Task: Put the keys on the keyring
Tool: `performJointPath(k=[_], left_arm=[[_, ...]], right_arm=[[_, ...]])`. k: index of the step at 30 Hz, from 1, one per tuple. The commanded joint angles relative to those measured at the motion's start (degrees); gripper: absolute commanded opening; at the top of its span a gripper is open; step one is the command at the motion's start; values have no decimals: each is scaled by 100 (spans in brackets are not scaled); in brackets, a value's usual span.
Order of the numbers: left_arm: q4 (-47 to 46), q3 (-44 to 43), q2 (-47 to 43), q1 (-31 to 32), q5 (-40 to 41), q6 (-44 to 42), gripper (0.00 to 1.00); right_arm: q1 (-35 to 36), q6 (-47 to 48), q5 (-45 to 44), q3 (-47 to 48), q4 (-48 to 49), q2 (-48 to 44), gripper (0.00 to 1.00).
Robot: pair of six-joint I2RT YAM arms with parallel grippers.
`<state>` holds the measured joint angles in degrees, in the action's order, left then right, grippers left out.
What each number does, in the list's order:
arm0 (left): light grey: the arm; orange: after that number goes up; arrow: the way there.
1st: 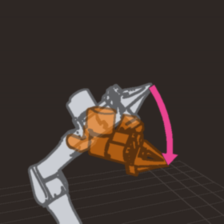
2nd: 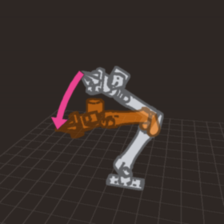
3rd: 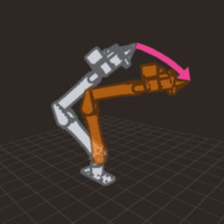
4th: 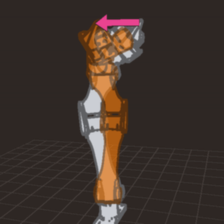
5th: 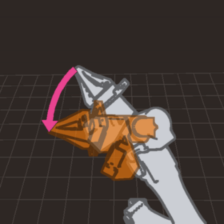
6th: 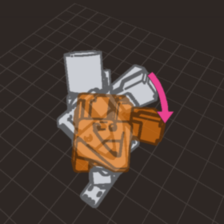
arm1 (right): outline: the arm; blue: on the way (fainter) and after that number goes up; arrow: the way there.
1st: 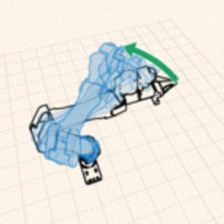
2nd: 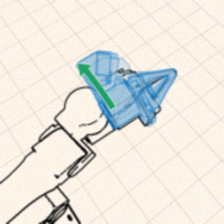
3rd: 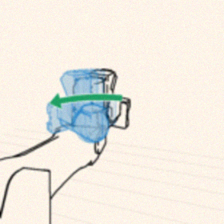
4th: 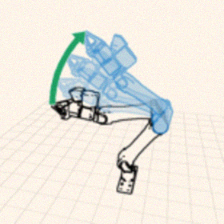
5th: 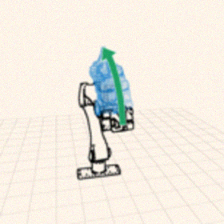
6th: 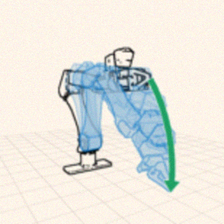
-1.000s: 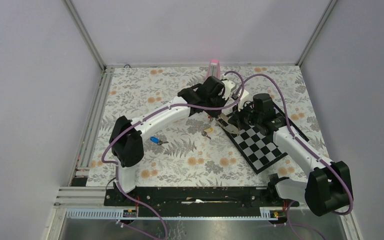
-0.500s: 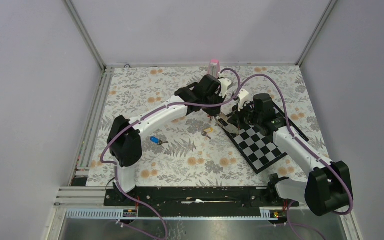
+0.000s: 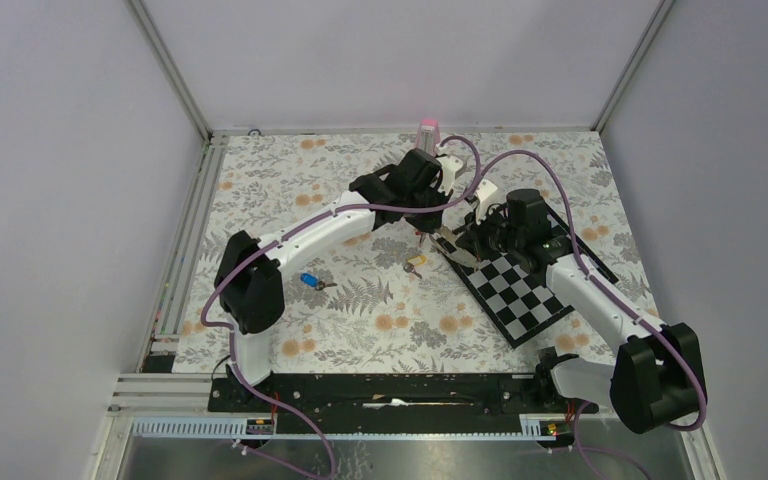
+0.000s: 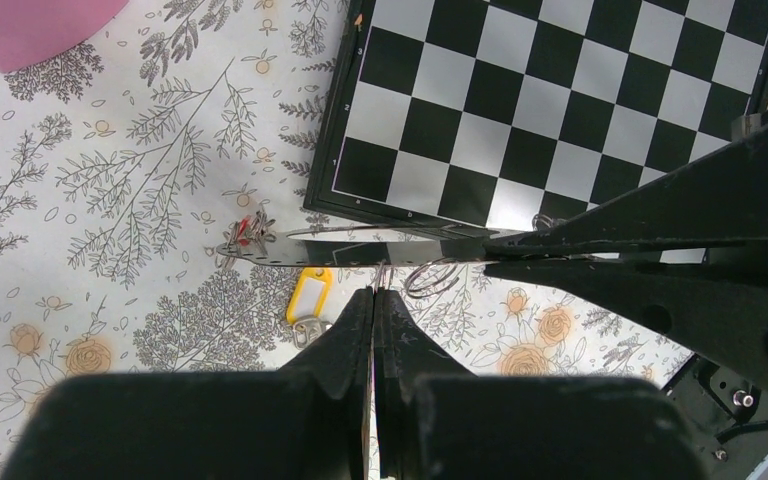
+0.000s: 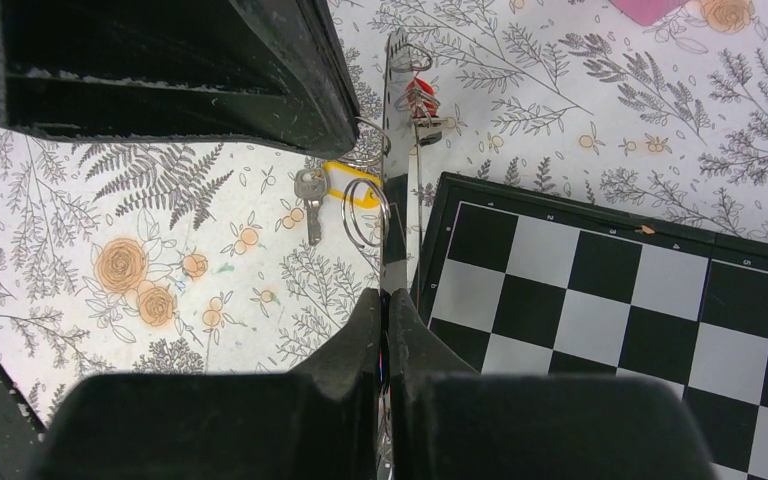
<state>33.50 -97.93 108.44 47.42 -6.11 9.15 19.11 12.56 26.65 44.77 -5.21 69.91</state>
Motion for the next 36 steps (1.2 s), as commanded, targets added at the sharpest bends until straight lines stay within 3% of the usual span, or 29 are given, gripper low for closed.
performJointPath(k=[1,36], left_arm=[[-204,-413,-95,-56,-220,87,0],[403,-1068,570,-40,585,110,0]], right_arm=[[27,332,223,-76,373,-227,0],[255,577,-115,-83,302,-226,0]])
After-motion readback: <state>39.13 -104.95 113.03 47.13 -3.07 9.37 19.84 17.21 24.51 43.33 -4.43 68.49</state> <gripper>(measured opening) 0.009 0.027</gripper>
